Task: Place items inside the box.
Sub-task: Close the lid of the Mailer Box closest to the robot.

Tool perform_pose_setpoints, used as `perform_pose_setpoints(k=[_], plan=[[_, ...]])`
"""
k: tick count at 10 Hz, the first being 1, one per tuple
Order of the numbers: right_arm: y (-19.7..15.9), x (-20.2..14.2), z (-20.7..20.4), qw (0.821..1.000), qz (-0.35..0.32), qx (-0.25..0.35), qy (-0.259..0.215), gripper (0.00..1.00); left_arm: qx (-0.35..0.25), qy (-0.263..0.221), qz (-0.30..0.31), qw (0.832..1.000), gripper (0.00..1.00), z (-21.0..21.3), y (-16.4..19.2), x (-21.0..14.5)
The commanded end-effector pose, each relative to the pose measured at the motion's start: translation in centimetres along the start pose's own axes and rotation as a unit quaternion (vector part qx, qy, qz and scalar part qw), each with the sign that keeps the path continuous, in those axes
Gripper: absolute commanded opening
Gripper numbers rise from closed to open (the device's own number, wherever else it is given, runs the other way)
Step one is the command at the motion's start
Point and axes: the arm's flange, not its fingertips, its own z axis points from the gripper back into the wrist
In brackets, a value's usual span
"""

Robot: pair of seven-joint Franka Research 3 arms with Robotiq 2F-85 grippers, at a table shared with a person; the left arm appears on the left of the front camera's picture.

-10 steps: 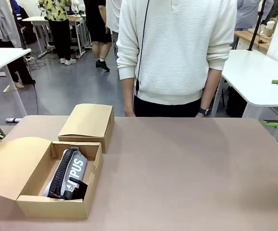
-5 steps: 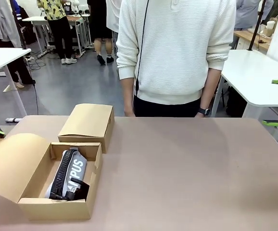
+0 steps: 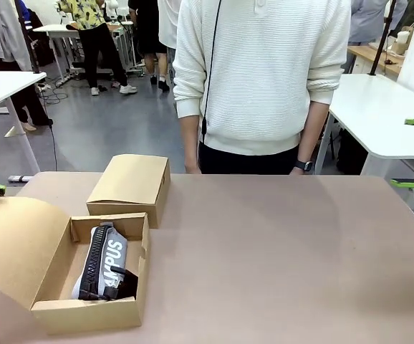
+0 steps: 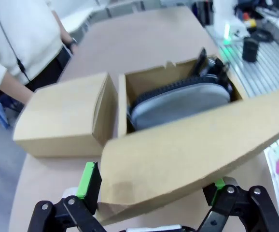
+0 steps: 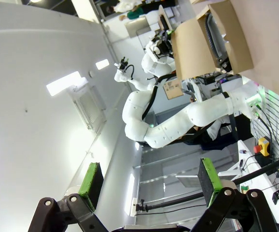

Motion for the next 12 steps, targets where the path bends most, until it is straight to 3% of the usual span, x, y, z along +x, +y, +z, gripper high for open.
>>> perform_pose_setpoints(k=[1, 3, 6, 9, 12], plan=[[0.1, -0.3, 0.2, 1.0, 0.002, 0.001, 0.004, 1.0, 0.049, -0.017, -0.03, 0.998, 1.0, -2.5, -0.2, 3.0], [0.1, -0.3, 0.2, 1.0, 0.002, 0.001, 0.004, 1.0, 0.091, -0.023, -0.086, 0.992, 1.0, -3.1, 0.4, 6.3], [0.1, -0.3, 0.2, 1.0, 0.002, 0.001, 0.004, 1.0, 0.069, -0.047, -0.16, 0.984, 1.0, -4.7, 0.0, 11.1], [0.1, -0.3, 0.2, 1.0, 0.002, 0.001, 0.004, 1.0, 0.013, -0.075, -0.177, 0.981, 1.0, -9.1, 0.1, 12.4], [0.1, -0.3, 0.2, 1.0, 0.002, 0.001, 0.004, 1.0, -0.04, -0.065, -0.155, 0.985, 1.0, -13.0, -0.5, 10.2]])
